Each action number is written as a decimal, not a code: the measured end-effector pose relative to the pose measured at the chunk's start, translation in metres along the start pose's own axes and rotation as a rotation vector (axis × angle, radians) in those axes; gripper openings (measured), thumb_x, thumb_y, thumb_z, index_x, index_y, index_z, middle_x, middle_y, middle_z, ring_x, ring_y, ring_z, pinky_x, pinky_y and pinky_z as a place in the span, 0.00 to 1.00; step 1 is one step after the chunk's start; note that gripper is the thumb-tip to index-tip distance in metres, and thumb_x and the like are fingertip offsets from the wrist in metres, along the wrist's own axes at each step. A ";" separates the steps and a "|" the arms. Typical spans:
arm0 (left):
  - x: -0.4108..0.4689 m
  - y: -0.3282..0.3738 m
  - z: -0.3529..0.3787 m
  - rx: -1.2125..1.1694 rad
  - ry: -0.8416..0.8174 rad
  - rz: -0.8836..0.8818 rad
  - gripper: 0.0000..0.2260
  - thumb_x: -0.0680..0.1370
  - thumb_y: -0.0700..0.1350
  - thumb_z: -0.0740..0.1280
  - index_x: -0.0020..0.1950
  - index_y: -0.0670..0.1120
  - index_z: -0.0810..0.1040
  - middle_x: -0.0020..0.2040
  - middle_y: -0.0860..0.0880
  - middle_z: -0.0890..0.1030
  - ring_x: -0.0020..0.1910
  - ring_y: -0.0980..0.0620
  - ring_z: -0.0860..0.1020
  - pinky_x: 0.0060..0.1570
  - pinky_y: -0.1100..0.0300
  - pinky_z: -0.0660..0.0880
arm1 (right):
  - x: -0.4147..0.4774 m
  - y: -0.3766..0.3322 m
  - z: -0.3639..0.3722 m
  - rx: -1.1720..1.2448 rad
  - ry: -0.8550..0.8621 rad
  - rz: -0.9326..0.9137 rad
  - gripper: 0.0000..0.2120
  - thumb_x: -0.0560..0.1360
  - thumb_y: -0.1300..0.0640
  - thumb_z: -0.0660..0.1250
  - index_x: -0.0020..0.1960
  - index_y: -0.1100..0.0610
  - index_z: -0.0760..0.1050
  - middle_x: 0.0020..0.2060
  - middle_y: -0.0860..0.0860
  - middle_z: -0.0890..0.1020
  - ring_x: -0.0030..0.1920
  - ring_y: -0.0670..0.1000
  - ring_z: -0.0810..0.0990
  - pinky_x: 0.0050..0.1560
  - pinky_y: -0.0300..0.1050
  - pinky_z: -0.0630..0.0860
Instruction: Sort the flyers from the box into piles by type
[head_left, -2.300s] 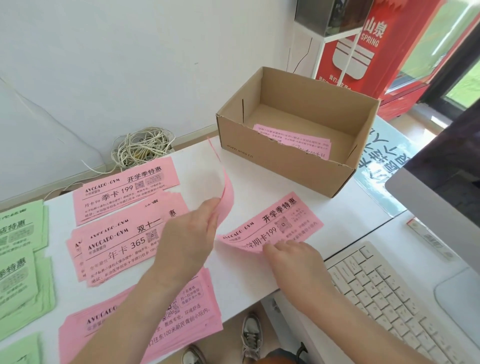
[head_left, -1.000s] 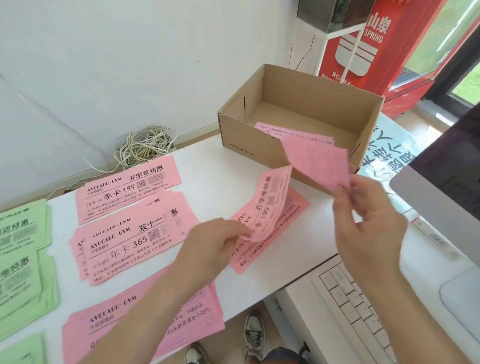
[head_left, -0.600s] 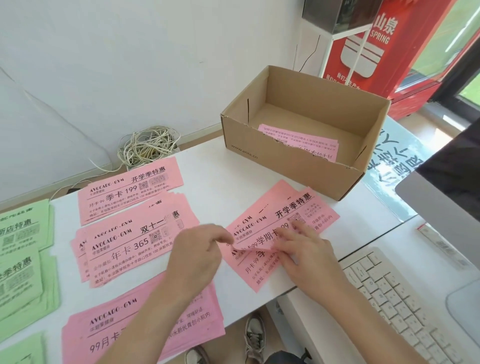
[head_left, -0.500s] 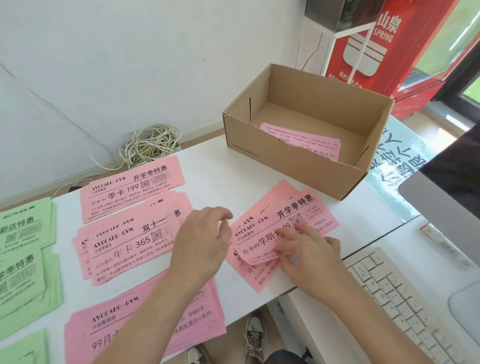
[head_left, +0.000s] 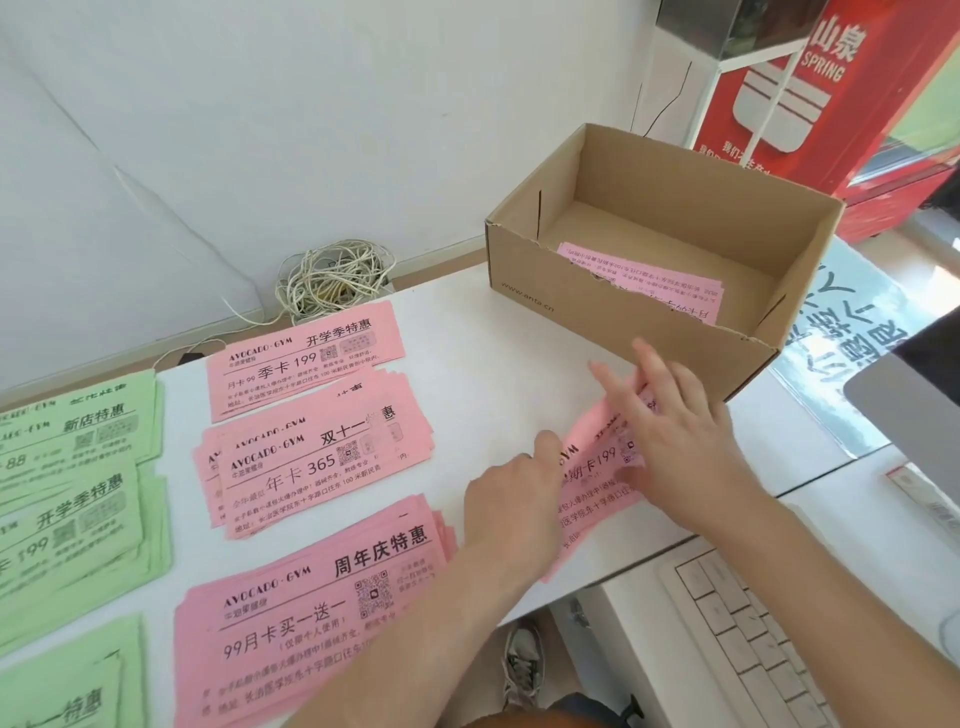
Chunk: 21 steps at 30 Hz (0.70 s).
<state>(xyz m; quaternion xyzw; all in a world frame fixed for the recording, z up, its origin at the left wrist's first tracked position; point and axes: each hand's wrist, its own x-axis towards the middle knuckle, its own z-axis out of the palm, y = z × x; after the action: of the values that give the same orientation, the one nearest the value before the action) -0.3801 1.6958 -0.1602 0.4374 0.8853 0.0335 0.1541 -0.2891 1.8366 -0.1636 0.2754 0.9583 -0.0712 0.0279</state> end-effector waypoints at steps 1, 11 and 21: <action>-0.007 -0.001 -0.002 -0.021 0.035 0.025 0.15 0.75 0.40 0.62 0.57 0.47 0.60 0.47 0.48 0.77 0.36 0.44 0.71 0.34 0.54 0.64 | 0.001 0.001 -0.003 -0.009 0.081 -0.009 0.48 0.64 0.53 0.77 0.74 0.40 0.53 0.77 0.52 0.49 0.73 0.55 0.50 0.62 0.59 0.66; -0.073 -0.067 -0.059 -1.101 0.494 -0.191 0.18 0.72 0.38 0.72 0.44 0.62 0.73 0.39 0.61 0.82 0.35 0.63 0.80 0.34 0.66 0.76 | -0.009 -0.008 -0.032 1.104 0.050 0.065 0.07 0.67 0.60 0.76 0.44 0.55 0.81 0.39 0.48 0.85 0.39 0.47 0.81 0.42 0.34 0.76; -0.137 -0.158 -0.042 -1.316 0.422 -0.514 0.14 0.77 0.44 0.68 0.58 0.60 0.72 0.53 0.57 0.83 0.52 0.56 0.81 0.56 0.50 0.76 | -0.038 -0.117 -0.024 1.296 -0.336 0.122 0.20 0.73 0.65 0.70 0.61 0.51 0.71 0.46 0.55 0.86 0.46 0.56 0.85 0.49 0.54 0.80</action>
<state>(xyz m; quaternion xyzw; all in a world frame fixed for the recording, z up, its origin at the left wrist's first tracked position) -0.4353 1.4947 -0.1177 0.0174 0.7674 0.6042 0.2139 -0.3191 1.7223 -0.1225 0.2753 0.6873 -0.6721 0.0096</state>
